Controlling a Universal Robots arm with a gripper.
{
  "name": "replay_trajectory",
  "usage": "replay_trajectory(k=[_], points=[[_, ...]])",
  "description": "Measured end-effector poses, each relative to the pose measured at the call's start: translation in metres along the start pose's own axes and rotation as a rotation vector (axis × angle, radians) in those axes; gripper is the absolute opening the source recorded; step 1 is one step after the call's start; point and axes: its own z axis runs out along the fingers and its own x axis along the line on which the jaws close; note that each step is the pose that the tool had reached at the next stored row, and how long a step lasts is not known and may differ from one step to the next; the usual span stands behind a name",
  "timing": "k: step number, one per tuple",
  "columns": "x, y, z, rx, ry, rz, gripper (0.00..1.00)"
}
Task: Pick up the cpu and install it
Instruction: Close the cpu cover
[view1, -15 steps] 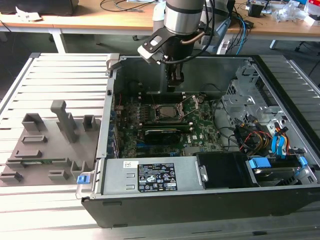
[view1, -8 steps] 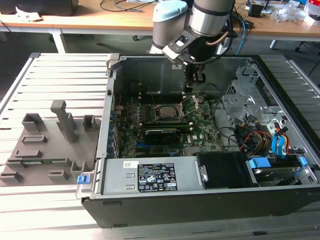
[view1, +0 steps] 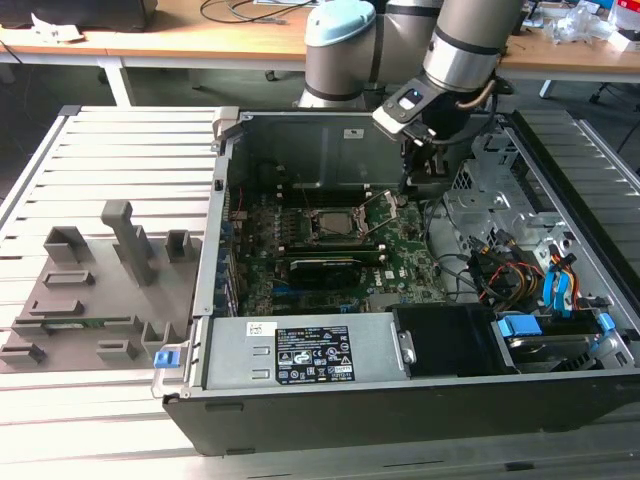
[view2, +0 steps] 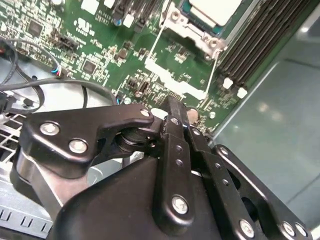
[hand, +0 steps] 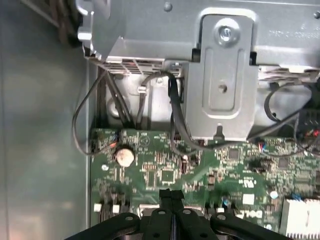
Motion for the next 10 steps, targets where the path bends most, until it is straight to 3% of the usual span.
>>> replay_trajectory(k=[5, 7, 8, 10], points=[[-0.0001, 0.002, 0.0166, 0.0002, 0.0001, 0.0, 0.11], [0.0003, -0.009, 0.0203, 0.0002, 0.0009, 0.0, 0.11], [0.0006, -0.0165, 0.0211, -0.0001, 0.0042, 0.0, 0.11], [0.0009, -0.0252, 0.0219, -0.0007, 0.0091, -0.001, 0.11]])
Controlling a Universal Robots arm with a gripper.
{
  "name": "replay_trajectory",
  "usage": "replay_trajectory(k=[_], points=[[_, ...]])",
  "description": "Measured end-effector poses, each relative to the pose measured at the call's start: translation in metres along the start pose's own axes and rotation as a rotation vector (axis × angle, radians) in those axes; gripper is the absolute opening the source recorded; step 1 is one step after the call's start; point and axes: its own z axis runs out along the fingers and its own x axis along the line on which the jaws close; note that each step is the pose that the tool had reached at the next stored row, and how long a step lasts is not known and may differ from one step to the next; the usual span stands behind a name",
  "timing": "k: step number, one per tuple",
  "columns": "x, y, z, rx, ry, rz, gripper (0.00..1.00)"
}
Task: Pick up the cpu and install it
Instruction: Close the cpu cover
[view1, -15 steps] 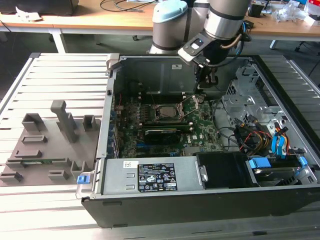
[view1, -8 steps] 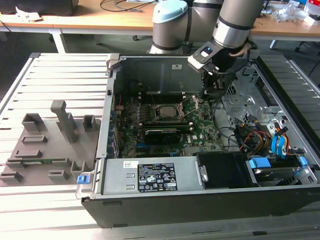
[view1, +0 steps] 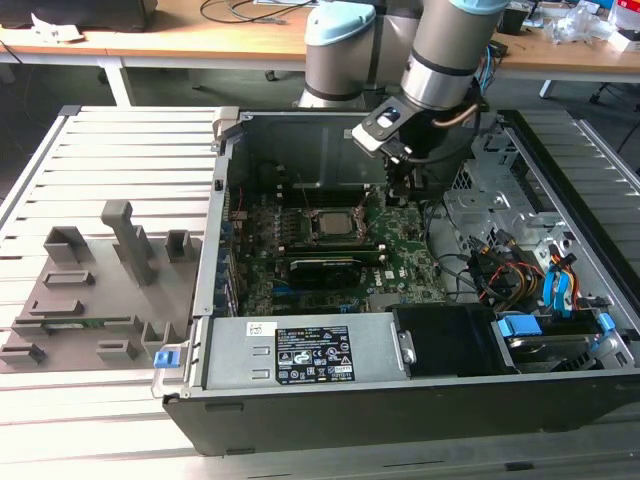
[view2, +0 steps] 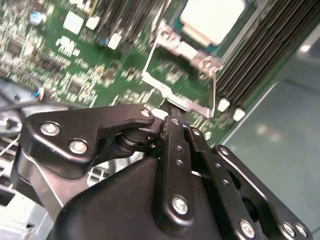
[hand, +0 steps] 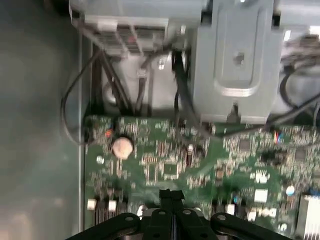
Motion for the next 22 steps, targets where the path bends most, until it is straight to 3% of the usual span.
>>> replay_trajectory(k=[1, 3, 5, 7, 9, 13, 14, 19, 22], points=[[0.0004, -0.0094, 0.0009, -0.001, 0.0031, 0.0, 0.11], [0.0008, -0.0199, 0.0018, -0.0025, 0.0056, 0.0, 0.11], [0.0015, -0.0386, 0.0035, -0.006, 0.0093, -0.001, 0.11], [0.0021, -0.0523, 0.0059, -0.0078, 0.0276, -0.003, 0.11], [0.0023, -0.0589, 0.0084, -0.008, 0.0336, -0.006, 0.11], [0.0019, -0.0803, 0.0246, -0.0079, 0.0347, -0.015, 0.11], [0.0018, -0.0902, 0.0325, -0.0078, 0.0346, -0.017, 0.11], [0.0016, -0.0947, 0.0467, -0.0074, 0.034, -0.021, 0.11], [0.0016, -0.0947, 0.048, -0.0076, 0.034, -0.021, 0.11]])
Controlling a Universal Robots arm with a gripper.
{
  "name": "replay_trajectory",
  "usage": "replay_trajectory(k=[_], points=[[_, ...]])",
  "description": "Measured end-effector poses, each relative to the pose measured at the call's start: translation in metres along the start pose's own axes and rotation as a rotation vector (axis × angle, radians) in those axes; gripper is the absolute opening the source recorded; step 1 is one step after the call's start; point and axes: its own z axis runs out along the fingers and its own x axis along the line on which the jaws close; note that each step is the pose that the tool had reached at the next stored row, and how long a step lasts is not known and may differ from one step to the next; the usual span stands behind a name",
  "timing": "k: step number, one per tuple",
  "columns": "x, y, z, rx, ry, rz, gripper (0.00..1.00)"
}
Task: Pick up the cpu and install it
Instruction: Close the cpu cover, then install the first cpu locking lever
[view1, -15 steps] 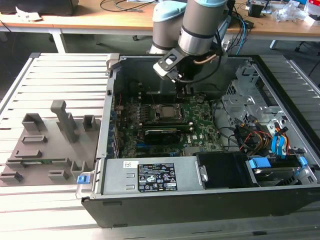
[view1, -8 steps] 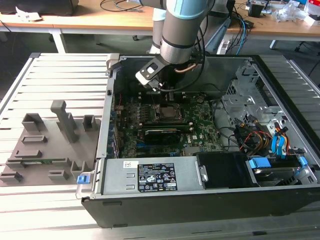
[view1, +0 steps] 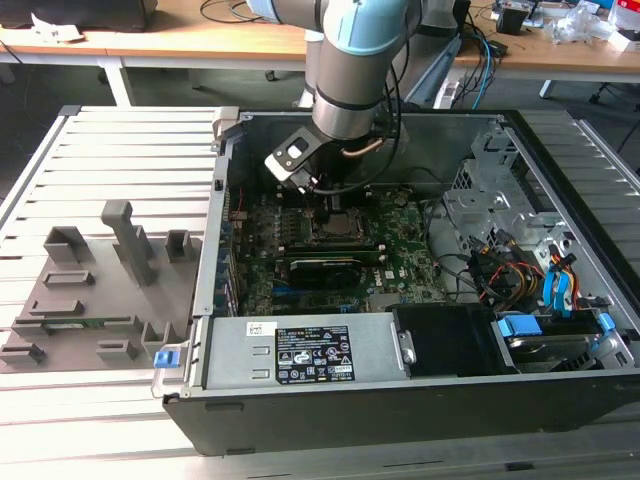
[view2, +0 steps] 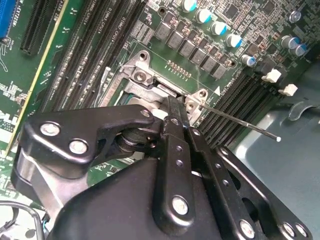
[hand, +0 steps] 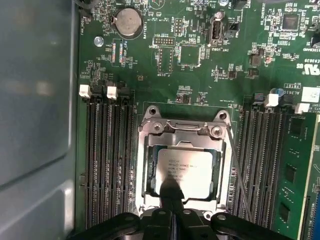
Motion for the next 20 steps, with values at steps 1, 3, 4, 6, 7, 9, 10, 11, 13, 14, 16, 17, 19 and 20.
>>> replay_trajectory(k=[1, 3, 4, 6, 7, 9, 10, 11, 13, 14, 16, 17, 19, 20], points=[[0.0, 0.0009, -0.0003, 0.0001, 0.0003, 0.0, 0.11], [-0.0001, 0.006, -0.0018, -0.0007, 0.0008, 0.0, 0.11], [-0.0003, 0.008, -0.0025, -0.0002, 0.0005, 0.0, 0.11], [-0.0003, 0.0147, -0.0125, 0.0009, 0.0002, 0.0, 0.11], [0.0001, 0.0142, -0.0198, 0.0009, 0.0002, 0.0, 0.11], [0.0012, 0.0125, -0.0422, 0.0008, 0.0003, 0.0, 0.11], [0.0015, 0.0121, -0.0473, 0.001, 0.0001, 0.0, 0.11], [0.0016, 0.0118, -0.0507, 0.001, 0.0001, 0.0, 0.11], [0.0019, 0.0115, -0.0545, 0.0008, 0.0004, 0.0, 0.11], [0.0018, 0.0115, -0.0546, 0.0009, 0.0002, 0.0, 0.11], [0.0018, 0.0115, -0.0546, 0.0009, 0.0002, 0.0, 0.11], [0.0018, 0.0115, -0.0547, 0.0009, 0.0002, 0.0, 0.11], [0.0018, 0.0115, -0.0547, 0.0009, 0.0002, 0.0, 0.11], [0.0019, 0.0115, -0.0547, 0.0009, 0.0002, 0.0, 0.11]])
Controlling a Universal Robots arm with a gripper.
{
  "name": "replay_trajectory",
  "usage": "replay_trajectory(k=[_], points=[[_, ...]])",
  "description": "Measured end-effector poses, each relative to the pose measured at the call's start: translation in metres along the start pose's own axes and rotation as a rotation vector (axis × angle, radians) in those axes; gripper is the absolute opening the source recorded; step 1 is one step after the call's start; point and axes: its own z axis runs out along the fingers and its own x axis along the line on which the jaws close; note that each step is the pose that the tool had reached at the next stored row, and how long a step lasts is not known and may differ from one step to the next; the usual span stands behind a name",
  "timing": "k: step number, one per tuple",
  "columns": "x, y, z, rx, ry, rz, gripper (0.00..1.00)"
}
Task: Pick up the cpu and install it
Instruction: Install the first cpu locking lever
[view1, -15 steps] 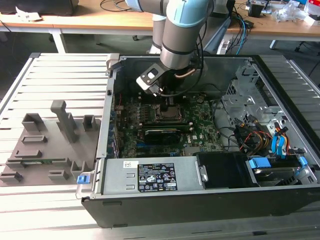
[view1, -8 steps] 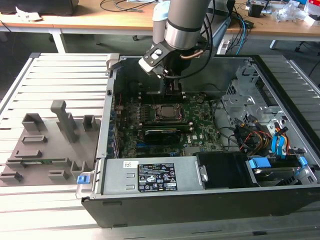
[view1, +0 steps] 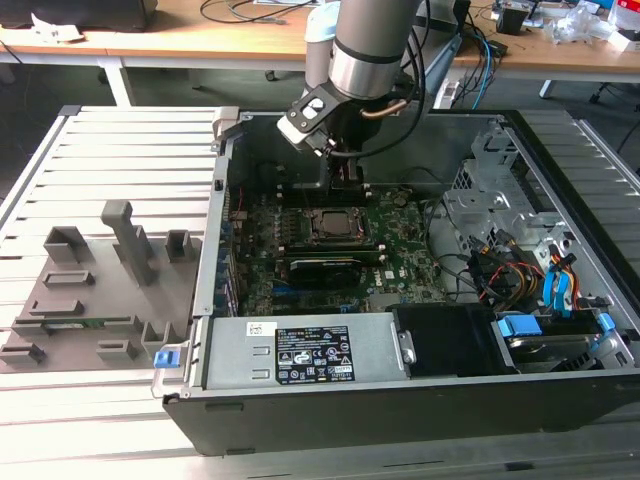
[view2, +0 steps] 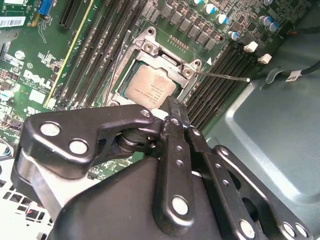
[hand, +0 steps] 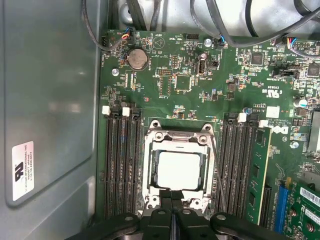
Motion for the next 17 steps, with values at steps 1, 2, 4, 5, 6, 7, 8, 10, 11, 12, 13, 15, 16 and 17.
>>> replay_trajectory(k=[1, 2, 4, 5, 6, 7, 8, 10, 11, 12, 13, 15, 16, 17], points=[[0.0, 0.0, -0.0001, 0.0, 0.0, 0.0, 0.11], [0.0, 0.0, -0.0001, 0.0, 0.0, 0.0, 0.11], [0.0, 0.0, -0.0001, 0.0, 0.0001, 0.0, 0.11], [0.0, 0.0, -0.0001, 0.0001, 0.0, -0.002, 0.11], [0.0, 0.0, -0.0001, 0.0014, -0.0019, -0.026, 0.11], [0.0, 0.0, -0.0001, 0.0031, -0.0047, -0.061, 0.11], [0.0, 0.0, -0.0001, 0.0054, -0.0081, -0.104, 0.11], [0.0, 0.0, -0.0001, 0.0081, -0.0124, -0.156, 0.11], [0.0, 0.0, -0.0001, 0.0091, -0.0138, -0.175, 0.11], [0.0, 0.0, -0.0001, 0.0107, -0.0164, -0.206, 0.11], [0.0, 0.0, -0.0001, 0.0117, -0.0179, -0.226, 0.11], [0.0, 0.0, -0.0001, 0.015, -0.0232, -0.291, 0.11], [0.0, 0.0, -0.0001, 0.017, -0.0264, -0.33, 0.11], [0.0, 0.0, -0.0001, 0.0195, -0.0302, -0.376, 0.11]])
